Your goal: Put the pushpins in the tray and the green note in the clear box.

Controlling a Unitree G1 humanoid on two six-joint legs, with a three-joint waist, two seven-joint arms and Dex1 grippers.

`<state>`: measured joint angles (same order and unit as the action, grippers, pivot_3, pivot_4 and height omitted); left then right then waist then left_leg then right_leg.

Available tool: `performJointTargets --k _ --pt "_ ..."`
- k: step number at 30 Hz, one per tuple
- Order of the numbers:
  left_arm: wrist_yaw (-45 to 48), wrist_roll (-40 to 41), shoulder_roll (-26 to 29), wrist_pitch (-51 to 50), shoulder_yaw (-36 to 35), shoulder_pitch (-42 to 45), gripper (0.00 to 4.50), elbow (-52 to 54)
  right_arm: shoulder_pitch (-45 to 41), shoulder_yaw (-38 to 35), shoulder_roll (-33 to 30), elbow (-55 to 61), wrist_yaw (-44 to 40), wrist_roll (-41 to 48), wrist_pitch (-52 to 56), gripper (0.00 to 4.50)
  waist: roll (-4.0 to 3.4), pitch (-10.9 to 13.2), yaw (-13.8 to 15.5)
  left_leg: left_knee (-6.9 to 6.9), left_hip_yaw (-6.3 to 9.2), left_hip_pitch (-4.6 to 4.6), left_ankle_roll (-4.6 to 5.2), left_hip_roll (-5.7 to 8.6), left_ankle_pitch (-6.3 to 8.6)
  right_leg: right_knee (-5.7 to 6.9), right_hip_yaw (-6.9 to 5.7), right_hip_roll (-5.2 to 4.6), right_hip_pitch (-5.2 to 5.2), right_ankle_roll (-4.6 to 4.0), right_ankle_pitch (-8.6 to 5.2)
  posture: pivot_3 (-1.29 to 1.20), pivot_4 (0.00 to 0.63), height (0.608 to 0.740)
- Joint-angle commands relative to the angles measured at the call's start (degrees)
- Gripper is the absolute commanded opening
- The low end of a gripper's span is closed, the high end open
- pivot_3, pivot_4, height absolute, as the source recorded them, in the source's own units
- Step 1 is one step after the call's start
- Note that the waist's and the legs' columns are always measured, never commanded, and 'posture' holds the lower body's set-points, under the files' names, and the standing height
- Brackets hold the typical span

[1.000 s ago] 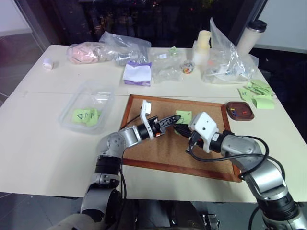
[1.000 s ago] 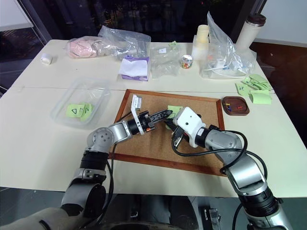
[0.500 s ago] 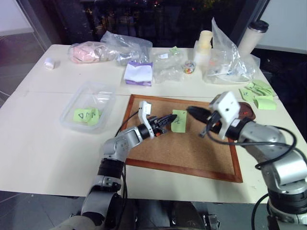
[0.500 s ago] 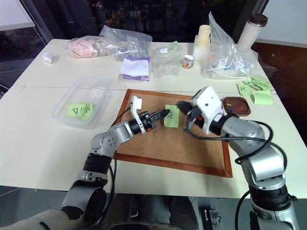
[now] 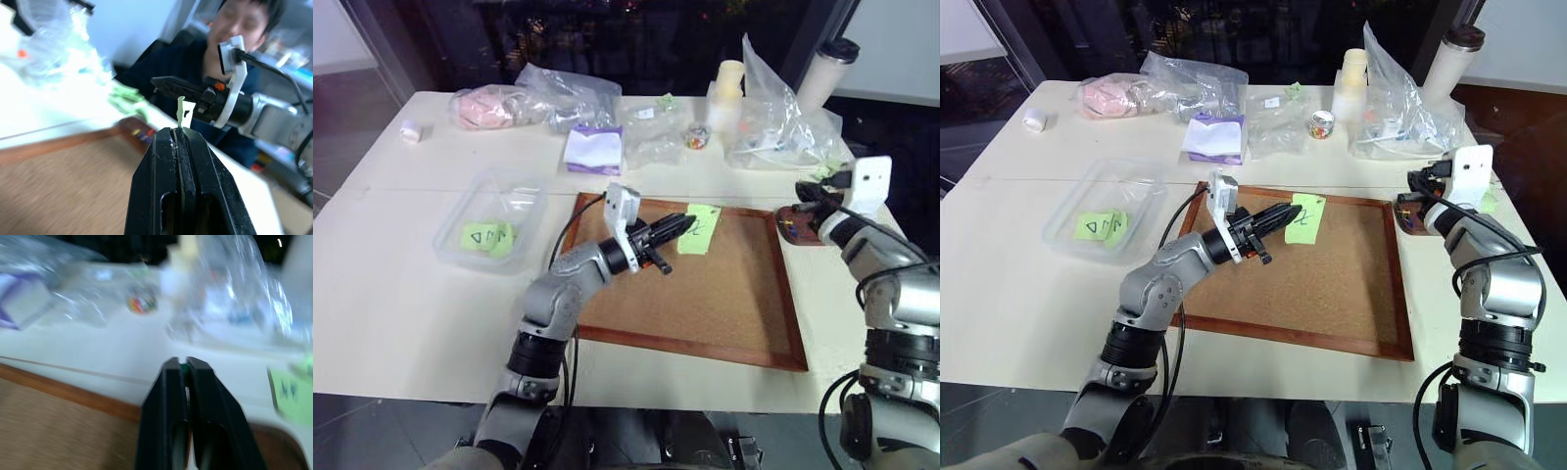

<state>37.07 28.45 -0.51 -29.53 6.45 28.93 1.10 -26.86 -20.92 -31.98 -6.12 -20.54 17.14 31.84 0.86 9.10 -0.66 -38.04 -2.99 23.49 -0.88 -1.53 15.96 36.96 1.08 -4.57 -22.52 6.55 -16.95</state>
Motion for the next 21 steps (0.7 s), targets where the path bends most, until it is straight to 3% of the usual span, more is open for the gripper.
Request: performJointTargets --k 1,8,13,17,21 --pt "0.0 -2.5 0.8 4.2 1.3 -0.4 0.06 2.5 -2.3 -0.5 -0.4 -5.7 1.5 -1.7 -5.2 0.0 -0.01 0.0 0.0 0.0 0.0 0.0 0.0 0.0 0.0 0.0 0.0 0.0 0.0 0.0 0.0 0.0 0.15 0.74" --pt "-0.9 -2.0 2.3 3.9 0.2 -1.1 0.06 4.2 -4.8 0.8 0.1 -17.0 2.8 -3.8 -10.4 0.0 -0.07 0.0 -0.2 0.0 0.0 0.0 -0.01 -0.02 0.0 0.01 0.01 0.01 0.0 0.0 0.0 0.0 0.15 0.74" --pt "-1.7 -0.7 3.9 2.6 -1.0 -2.1 0.06 6.3 -3.4 1.6 2.0 -16.1 3.2 -3.4 -11.6 0.0 -0.08 0.0 -0.1 0.0 0.0 0.0 -0.03 -0.05 -0.01 0.02 0.01 0.01 0.0 0.01 0.0 0.0 0.15 0.74" --pt "-2.5 -0.8 4.7 2.1 -1.3 -2.6 0.0 7.3 -3.1 1.9 2.5 -16.1 3.3 -3.5 -12.6 1.44 -0.09 0.0 0.0 0.0 0.0 0.0 -0.04 -0.05 -0.02 0.02 0.01 -0.01 0.01 0.01 0.0 0.0 0.15 0.74" --pt "-2.0 -1.1 6.1 2.5 -1.2 -3.8 0.0 7.4 -4.0 1.9 2.9 -15.9 4.1 -3.2 -12.5 3.47 -0.09 0.0 -0.1 0.0 0.0 0.0 -0.04 -0.04 -0.02 0.02 0.0 -0.01 0.01 0.01 0.0 0.0 0.15 0.74"
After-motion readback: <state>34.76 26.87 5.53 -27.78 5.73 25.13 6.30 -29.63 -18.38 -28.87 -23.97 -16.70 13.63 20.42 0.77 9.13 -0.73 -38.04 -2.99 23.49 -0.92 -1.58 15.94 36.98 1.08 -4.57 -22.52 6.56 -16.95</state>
